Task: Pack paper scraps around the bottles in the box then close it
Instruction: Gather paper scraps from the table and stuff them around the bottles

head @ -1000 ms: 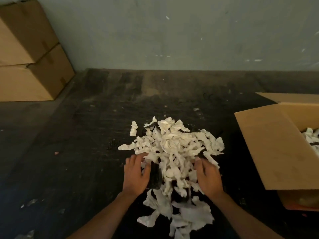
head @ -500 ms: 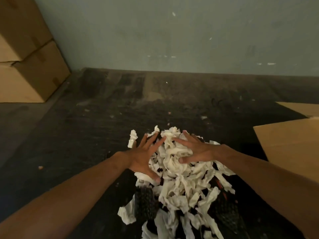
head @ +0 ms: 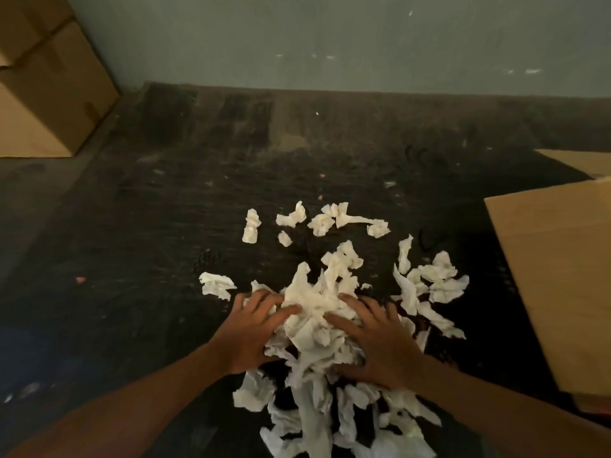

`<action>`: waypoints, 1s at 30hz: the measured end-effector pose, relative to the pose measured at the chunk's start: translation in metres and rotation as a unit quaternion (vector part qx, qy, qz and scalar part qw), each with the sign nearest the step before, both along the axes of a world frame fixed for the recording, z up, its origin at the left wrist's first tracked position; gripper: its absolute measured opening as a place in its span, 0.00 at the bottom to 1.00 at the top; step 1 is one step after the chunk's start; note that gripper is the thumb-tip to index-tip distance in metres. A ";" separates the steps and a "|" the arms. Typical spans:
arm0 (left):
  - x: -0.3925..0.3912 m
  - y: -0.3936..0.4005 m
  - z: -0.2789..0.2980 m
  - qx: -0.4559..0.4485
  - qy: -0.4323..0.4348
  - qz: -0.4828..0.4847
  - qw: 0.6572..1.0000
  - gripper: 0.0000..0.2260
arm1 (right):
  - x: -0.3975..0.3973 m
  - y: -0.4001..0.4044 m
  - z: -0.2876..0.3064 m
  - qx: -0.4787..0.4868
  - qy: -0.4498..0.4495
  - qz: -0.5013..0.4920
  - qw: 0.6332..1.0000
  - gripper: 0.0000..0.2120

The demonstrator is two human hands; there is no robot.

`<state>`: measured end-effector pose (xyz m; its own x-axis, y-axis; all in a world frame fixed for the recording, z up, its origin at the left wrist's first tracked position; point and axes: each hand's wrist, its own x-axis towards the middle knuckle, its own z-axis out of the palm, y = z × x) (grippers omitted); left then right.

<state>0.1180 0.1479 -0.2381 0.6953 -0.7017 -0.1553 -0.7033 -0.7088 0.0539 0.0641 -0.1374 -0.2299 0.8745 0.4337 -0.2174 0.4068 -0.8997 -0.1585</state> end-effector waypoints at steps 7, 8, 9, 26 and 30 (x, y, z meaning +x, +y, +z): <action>-0.024 -0.019 -0.014 -0.070 -0.087 0.124 0.986 0.36 | -0.009 0.001 -0.013 0.115 -0.061 -0.007 0.991 0.30; -0.025 -0.023 -0.012 -0.079 -0.073 0.147 0.983 0.34 | -0.007 0.001 -0.011 0.144 -0.057 -0.022 0.988 0.30; -0.025 -0.028 -0.010 -0.090 -0.058 0.171 0.979 0.30 | -0.005 0.002 -0.011 0.170 -0.052 -0.041 0.983 0.30; -0.055 -0.043 0.084 -0.193 0.043 0.471 0.859 0.23 | 0.029 -0.021 0.097 0.367 0.004 -0.321 0.873 0.20; -0.064 -0.045 0.130 -0.196 0.023 0.472 0.859 0.21 | 0.025 -0.034 0.139 0.366 -0.043 -0.284 0.885 0.16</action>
